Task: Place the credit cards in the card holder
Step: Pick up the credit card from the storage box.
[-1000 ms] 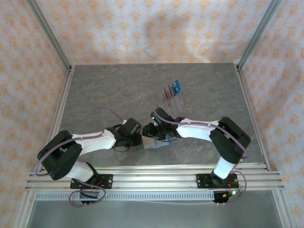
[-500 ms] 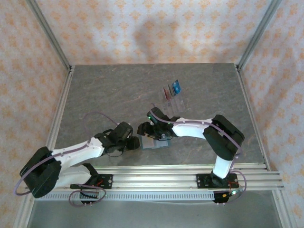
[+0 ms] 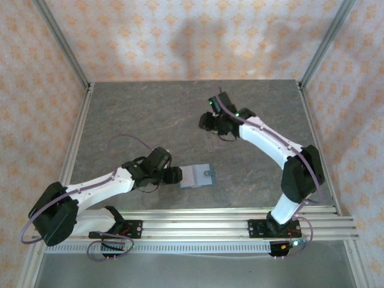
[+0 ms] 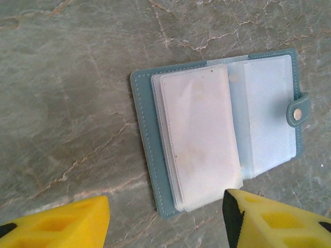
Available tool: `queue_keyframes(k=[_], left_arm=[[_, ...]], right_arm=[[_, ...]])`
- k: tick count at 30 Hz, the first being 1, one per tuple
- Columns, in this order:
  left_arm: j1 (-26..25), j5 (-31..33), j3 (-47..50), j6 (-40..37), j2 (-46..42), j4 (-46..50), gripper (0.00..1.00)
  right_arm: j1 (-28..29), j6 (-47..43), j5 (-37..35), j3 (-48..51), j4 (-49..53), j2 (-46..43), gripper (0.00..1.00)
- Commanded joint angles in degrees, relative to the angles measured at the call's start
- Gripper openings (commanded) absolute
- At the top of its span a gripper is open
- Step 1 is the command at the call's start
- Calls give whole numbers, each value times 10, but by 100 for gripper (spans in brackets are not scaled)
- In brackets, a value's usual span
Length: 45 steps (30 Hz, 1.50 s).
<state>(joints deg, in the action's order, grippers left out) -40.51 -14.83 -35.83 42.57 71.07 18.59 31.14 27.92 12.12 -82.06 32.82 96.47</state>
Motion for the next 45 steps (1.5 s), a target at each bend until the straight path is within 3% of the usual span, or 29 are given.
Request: queue_keyframes(k=[1, 7, 15, 25, 45], left_arm=[[0, -6, -30, -26, 25, -10, 62], [2, -1, -54, -40, 52, 6, 64], [11, 4, -45, -33, 48, 11, 65], [18, 1, -38, -23, 64, -3, 65], [24, -2, -26, -22, 58, -5, 64]], right_arm=[[-43, -65, -64, -55, 84, 44, 42], [-105, -111, -79, -179, 108, 153, 38], [-129, -145, -57, -294, 147, 254, 39], [-131, -150, -6, -292, 133, 256, 26], [-126, -156, 22, -275, 135, 241, 11]])
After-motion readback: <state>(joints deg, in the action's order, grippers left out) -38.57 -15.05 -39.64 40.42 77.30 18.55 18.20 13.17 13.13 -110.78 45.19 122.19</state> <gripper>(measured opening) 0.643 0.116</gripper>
